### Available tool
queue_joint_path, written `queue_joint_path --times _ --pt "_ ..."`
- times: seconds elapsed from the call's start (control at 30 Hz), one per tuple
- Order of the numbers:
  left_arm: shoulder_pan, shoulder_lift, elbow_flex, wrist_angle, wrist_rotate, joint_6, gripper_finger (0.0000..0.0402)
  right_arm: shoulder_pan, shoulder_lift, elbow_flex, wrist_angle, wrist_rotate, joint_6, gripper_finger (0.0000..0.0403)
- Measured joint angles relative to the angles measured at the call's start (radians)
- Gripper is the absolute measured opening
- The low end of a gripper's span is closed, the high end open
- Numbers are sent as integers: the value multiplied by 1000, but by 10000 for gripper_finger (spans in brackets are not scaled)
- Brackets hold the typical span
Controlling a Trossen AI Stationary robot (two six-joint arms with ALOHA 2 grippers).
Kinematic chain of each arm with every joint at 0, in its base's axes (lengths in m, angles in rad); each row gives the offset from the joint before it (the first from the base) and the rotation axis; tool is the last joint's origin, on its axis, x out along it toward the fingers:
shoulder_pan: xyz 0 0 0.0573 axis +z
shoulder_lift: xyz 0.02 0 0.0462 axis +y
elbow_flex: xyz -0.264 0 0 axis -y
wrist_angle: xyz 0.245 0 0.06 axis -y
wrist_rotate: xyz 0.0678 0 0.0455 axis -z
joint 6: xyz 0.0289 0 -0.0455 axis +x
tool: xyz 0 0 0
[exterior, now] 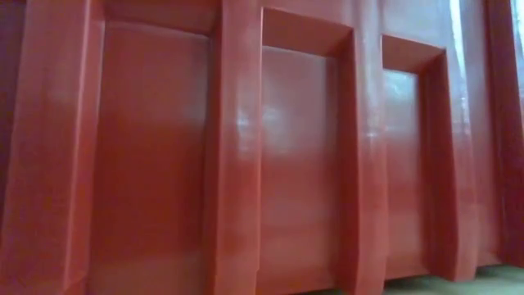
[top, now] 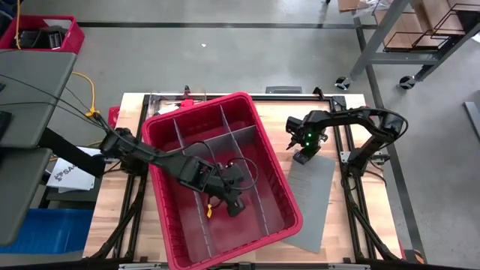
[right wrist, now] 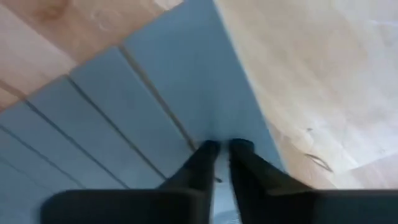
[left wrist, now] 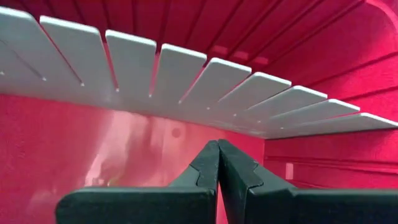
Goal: Sort blocks
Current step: Assemble the bin divider into the red bin
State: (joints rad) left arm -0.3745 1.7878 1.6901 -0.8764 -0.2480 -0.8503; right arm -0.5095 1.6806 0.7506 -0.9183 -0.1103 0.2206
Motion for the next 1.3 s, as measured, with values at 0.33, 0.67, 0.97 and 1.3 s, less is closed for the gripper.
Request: queue_joint_path --times 0.33,0.67,0.97,1.3 --pt "-72 0 0 -63 -47 -44 0 104 0 4 8 27 31 1" --pt "-179 0 0 -194 -98 -213 0 305 0 6 7 136 138 1" --pt "-349 -1 0 -353 -139 -397 0 533 10 -9 -76 -28 359 0" --pt "-604 -5 -1 -473 -181 -451 0 760 -154 -19 26 -84 834 1"
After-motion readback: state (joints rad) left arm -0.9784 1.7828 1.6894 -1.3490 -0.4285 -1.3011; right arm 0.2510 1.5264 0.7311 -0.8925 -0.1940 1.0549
